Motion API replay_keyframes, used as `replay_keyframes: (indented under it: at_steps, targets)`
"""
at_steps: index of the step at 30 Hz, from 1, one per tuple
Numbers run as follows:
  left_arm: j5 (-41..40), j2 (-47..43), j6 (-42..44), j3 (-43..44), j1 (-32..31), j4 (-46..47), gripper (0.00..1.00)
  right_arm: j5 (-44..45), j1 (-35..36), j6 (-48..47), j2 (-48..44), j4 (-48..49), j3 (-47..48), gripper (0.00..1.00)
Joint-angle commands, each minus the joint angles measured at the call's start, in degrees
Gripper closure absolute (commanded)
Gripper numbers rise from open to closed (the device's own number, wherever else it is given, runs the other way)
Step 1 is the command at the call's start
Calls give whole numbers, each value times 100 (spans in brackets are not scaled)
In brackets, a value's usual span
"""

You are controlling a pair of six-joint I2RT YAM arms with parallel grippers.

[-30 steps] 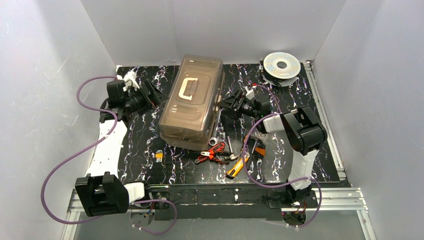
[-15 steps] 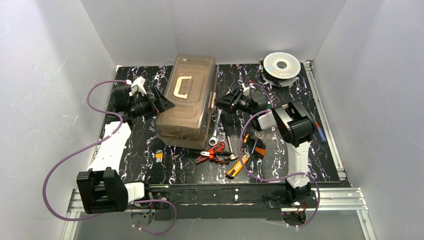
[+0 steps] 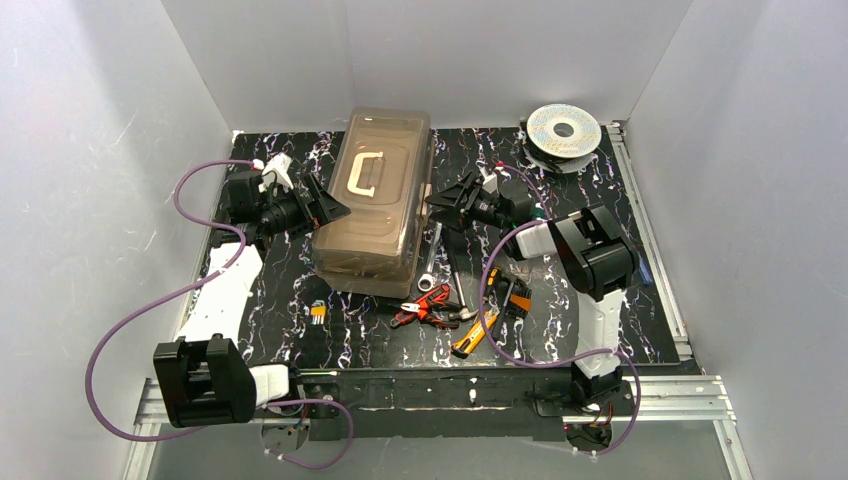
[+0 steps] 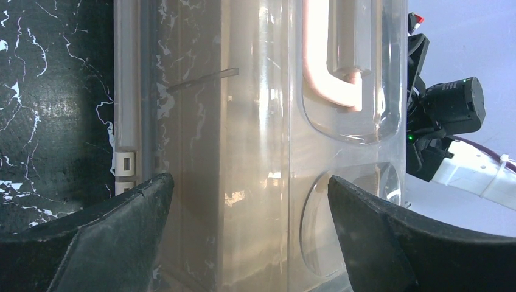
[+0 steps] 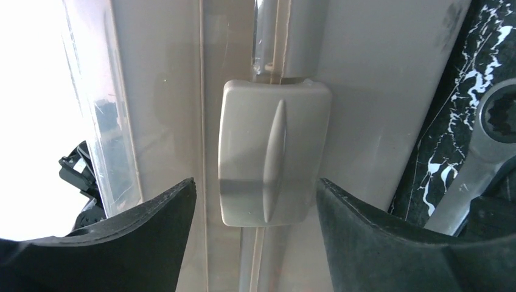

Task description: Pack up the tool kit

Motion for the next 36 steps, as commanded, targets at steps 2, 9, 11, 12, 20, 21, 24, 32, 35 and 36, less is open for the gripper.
replay_keyframes:
  at_steps: [2,9,11,12,20,21,24,32,35,36]
  targets:
    - [320,54,37,-39,-77,-150,2,-208,49,394,150,888,215,18]
    - [593,208,-58,-37,-78,-60,2,-234,52,1035,788,1894,609,14]
    - [594,227,-54,-46,-78,-65,2,-250,64,1164,909,2096,733,14]
    - [579,243,-50,-41,-76,-64,2,-262,59,1264,989,2182,790,14]
    - [656,630,-1,94,-79,-191,3,-307,66,1878,1232,2776,1010,32]
    - [666,629,15,95,-78,-195,4,-336,64,1870,1204,2755,1006,38]
    - [594,589,91,100,-78,-235,4,-423,58,1727,1077,2516,969,46]
    - [417,519,262,115,-78,-386,4,-422,3,1608,900,2384,743,57]
    - [278,477,347,144,-78,-485,4,-462,-74,1440,719,2048,654,58]
    - [241,464,361,152,-82,-505,4,-483,-100,1298,628,1826,613,58]
